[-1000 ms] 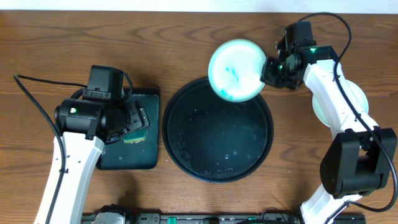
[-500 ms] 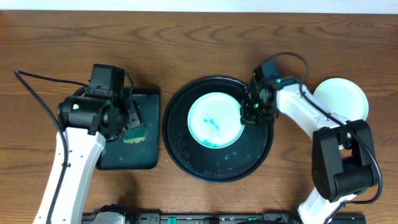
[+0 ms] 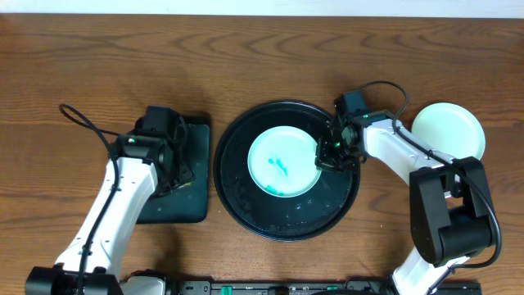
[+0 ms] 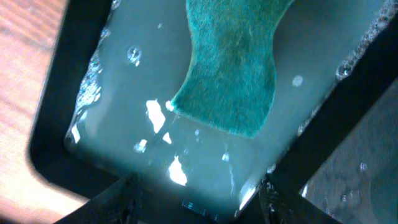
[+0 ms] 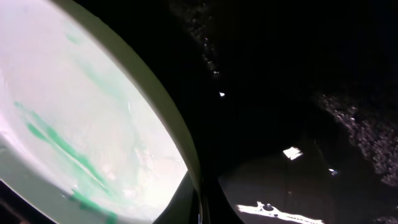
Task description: Clean dirty plates on tray and stack at the side
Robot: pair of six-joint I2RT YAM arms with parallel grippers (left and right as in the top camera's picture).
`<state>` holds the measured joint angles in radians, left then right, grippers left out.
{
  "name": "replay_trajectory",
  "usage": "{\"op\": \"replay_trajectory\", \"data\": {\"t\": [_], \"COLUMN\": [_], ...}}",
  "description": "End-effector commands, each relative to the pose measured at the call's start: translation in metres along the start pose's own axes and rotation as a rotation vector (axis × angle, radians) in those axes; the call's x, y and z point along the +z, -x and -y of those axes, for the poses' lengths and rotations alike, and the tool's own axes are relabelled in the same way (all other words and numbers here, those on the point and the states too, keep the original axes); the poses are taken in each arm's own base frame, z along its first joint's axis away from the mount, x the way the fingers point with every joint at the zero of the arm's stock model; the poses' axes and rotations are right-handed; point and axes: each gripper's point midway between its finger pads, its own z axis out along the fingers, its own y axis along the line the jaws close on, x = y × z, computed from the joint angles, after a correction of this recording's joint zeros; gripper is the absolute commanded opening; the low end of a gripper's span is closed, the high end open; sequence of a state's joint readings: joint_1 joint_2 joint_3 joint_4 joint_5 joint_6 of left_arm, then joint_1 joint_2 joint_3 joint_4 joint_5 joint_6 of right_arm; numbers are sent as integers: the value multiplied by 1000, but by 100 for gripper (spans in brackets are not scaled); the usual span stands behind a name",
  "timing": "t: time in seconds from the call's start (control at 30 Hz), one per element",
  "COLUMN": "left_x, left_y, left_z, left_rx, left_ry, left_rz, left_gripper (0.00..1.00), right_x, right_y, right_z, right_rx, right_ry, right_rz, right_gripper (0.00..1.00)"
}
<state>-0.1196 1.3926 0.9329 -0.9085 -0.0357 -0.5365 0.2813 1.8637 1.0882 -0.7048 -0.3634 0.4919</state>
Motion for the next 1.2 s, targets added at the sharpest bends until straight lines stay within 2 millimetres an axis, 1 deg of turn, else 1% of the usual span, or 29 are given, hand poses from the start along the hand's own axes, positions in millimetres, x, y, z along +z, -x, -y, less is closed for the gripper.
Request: {"op": "replay_trajectory", "data": {"t": [0.0,0.03,0.13,0.27,0.33,0.43,0.57,0.63,0.73,0.8,0.9,0.93,1.0,1.1,1.17], "left_x": [16,20,31,35,35,35,35,35,35,35,35,35,35,35,35], "left_y": [-5,-6,-10,-11,-10,-10,-10,-10,-10,-10,-10,-10,-10,-10,-10], "left_z": [-8,-8,-9,-9,-8,-8,-8,-8,-8,-8,-8,-8,-8,-8,-9], "left_rx": [-23,-23,-21,-19,-16,-9,6,6,6,6,6,6,6,6,6], "left_ry": [31,32,42,49,47,46,46,46,47,47,46,46,46,47,47], "left_rz": [-4,-7,-21,-32,-29,-29,-30,-30,-30,-29,-29,-29,-29,-30,-31], "left_gripper": [62,62,63,62,63,62,62,63,62,63,62,63,63,62,62], "right_x": [4,4,4,-1,-5,-10,-13,-16,-19,-19,-14,-12,-5,10,19], "right_y": [-5,-6,-3,6,15,31,48,56,65,66,61,58,51,40,32], "right_z": [-10,-11,-14,-19,-17,-11,-13,-19,-31,-37,-41,-42,-43,-44,-46], "right_rx": [-81,-121,-270,-447,-511,-588,-668,-694,-736,-747,-752,-754,-758,-772,-788], "right_ry": [10,10,15,18,-21,-95,-130,-122,-93,-63,-26,-16,-6,-10,-12], "right_rz": [0,1,16,64,107,175,245,285,336,346,324,313,280,232,201], "right_gripper": [7,18,20,28,31,40,45,44,46,45,37,36,33,25,23]}}
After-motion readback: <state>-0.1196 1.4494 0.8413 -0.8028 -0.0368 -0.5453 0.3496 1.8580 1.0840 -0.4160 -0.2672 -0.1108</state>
